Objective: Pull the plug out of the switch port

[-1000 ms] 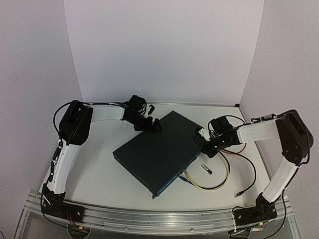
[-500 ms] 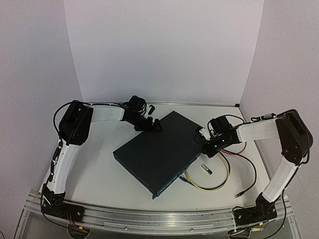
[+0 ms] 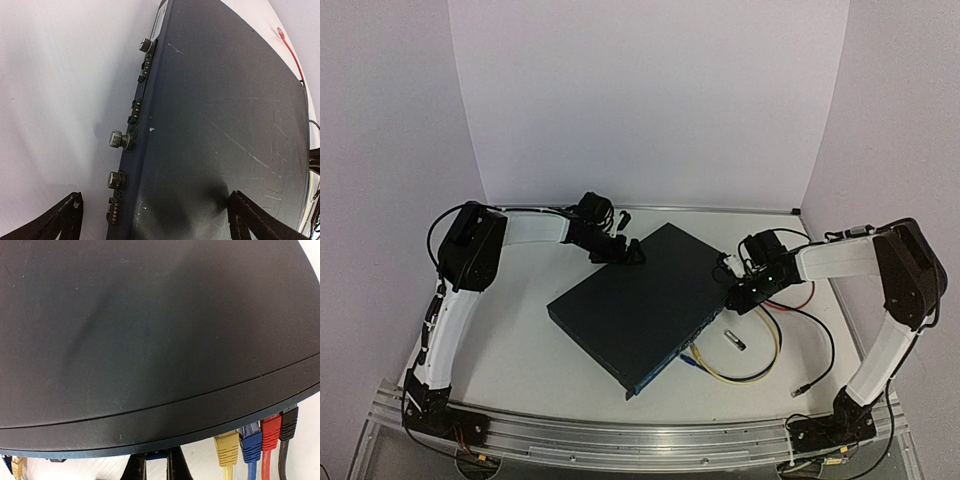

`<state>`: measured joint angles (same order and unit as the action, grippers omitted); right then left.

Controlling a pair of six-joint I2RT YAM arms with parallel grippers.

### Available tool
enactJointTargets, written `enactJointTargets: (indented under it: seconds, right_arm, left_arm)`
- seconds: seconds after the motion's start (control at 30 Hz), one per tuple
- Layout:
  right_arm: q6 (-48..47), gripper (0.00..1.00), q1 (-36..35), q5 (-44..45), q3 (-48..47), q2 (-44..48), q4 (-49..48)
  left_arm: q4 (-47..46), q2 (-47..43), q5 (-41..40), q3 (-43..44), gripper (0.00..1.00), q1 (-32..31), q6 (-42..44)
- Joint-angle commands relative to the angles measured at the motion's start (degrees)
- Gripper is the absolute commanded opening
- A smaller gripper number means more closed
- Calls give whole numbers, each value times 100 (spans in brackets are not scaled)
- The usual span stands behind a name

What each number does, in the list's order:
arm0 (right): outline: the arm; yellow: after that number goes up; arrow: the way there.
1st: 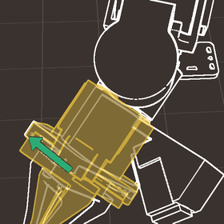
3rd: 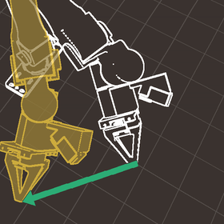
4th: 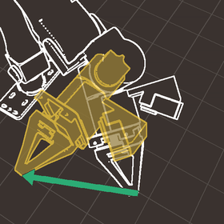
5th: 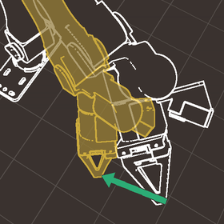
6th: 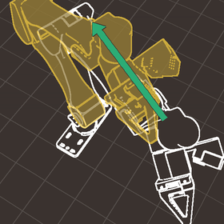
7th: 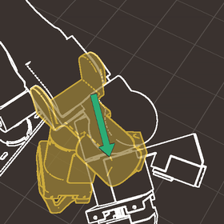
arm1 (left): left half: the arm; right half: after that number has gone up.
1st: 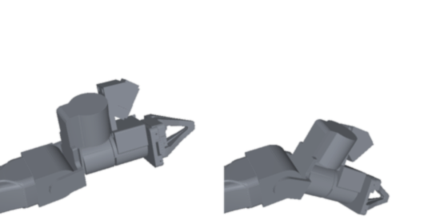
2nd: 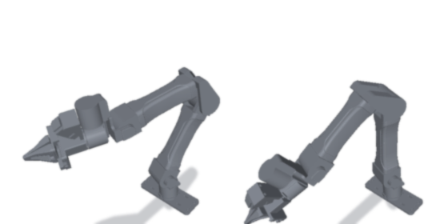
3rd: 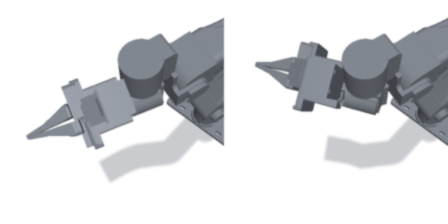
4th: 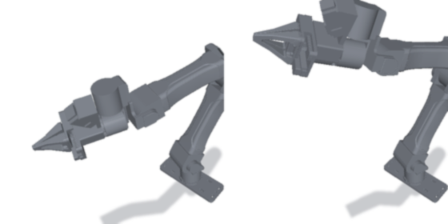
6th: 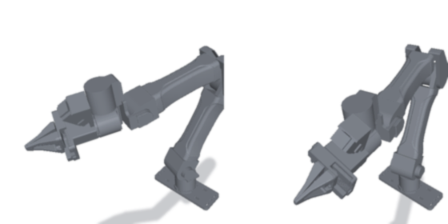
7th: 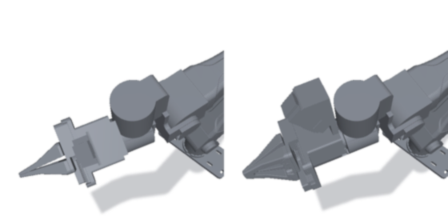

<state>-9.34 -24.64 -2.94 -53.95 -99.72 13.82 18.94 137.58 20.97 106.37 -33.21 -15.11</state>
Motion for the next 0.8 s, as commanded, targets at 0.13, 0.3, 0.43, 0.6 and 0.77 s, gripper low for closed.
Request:
enactJointTargets:
  seconds: [0.13,0.3,0.43,0.6,0.77]
  right_arm:
    - [-109,0,229,813,871,495,1255]
    - [-154,0,227,849,1129,858,977]
    - [31,0,228,956,1223,1257,970]
    - [305,0,232,975,1502,2192,1022]
    - [832,0,225,771,1518,3045,1620]
  left_arm:
    - [1229,542,-1186,-471,99,183,218]
    - [1227,572,-1192,-439,99,186,219]
    - [1225,586,-1161,-404,99,193,211]
    - [1222,595,-1149,-376,100,192,202]
    - [1258,612,-1140,-291,99,201,200]
